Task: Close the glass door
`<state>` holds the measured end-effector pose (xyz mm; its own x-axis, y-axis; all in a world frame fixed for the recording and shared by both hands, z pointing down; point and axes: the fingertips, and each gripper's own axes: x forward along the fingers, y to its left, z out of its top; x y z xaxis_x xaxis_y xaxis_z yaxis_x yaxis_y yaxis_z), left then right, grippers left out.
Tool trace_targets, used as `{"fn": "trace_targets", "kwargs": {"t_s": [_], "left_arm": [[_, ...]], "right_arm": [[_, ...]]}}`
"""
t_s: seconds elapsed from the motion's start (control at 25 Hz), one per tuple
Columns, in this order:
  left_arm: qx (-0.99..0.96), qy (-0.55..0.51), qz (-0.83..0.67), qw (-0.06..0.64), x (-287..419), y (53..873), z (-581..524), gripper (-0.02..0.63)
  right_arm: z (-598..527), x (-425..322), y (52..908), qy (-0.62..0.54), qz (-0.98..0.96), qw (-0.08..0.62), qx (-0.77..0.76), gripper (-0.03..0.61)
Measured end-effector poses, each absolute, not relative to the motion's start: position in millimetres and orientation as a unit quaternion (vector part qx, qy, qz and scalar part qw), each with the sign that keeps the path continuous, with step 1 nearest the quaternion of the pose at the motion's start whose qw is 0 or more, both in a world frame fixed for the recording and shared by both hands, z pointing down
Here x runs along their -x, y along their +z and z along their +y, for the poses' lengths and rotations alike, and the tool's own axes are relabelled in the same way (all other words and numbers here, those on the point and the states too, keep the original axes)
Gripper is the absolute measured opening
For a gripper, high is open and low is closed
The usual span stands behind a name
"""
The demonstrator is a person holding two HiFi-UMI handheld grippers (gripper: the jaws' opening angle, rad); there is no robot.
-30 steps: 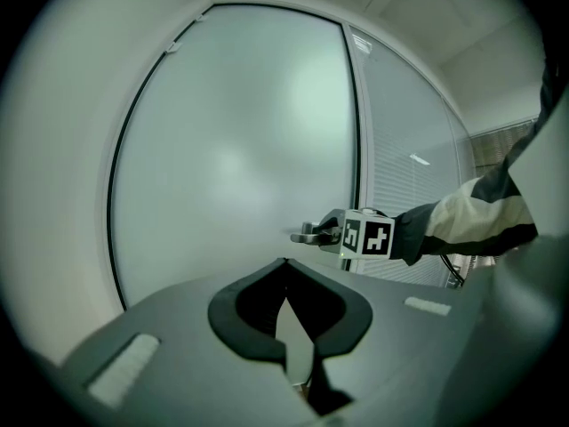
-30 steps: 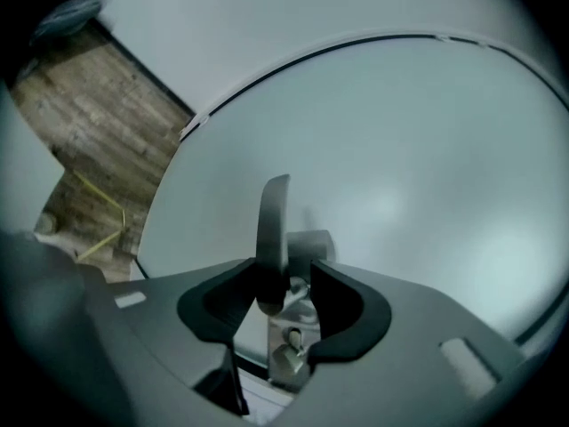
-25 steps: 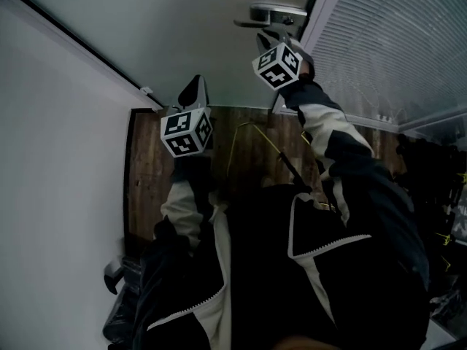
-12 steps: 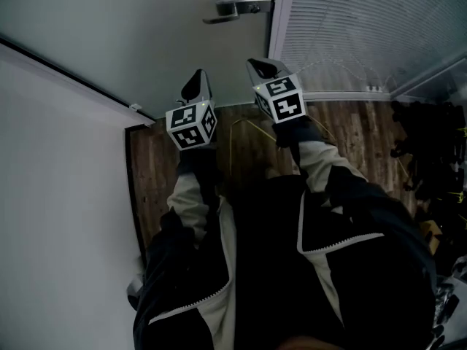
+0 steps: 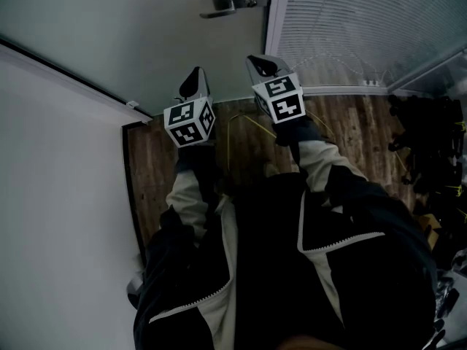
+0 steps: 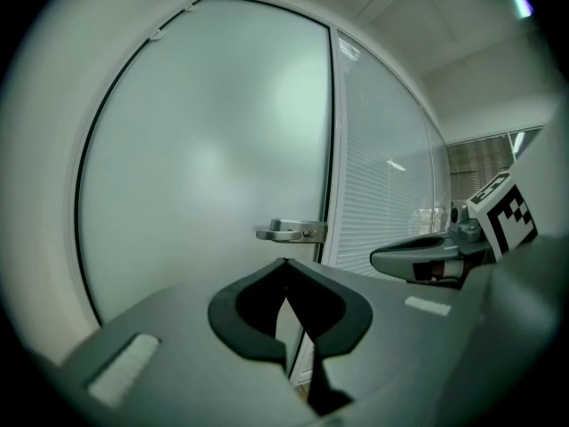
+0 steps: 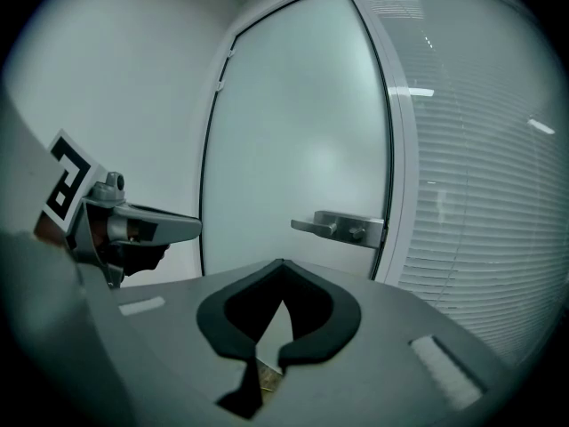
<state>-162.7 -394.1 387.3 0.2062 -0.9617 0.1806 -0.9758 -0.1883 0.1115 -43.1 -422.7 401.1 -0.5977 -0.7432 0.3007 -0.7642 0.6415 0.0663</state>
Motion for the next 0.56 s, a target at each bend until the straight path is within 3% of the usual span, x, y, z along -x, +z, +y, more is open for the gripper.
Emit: {"fn": "trace_targets", "kwargs": {"t_s": [0.56], "left_arm": [[-0.774,0.031,-0.625,0.098,154.3,383.5,-385.7,0.000]], "right_arm": [[-413.2,40.8,394.1,0.019,-0.894,0.149,-0.423,0.002]]}}
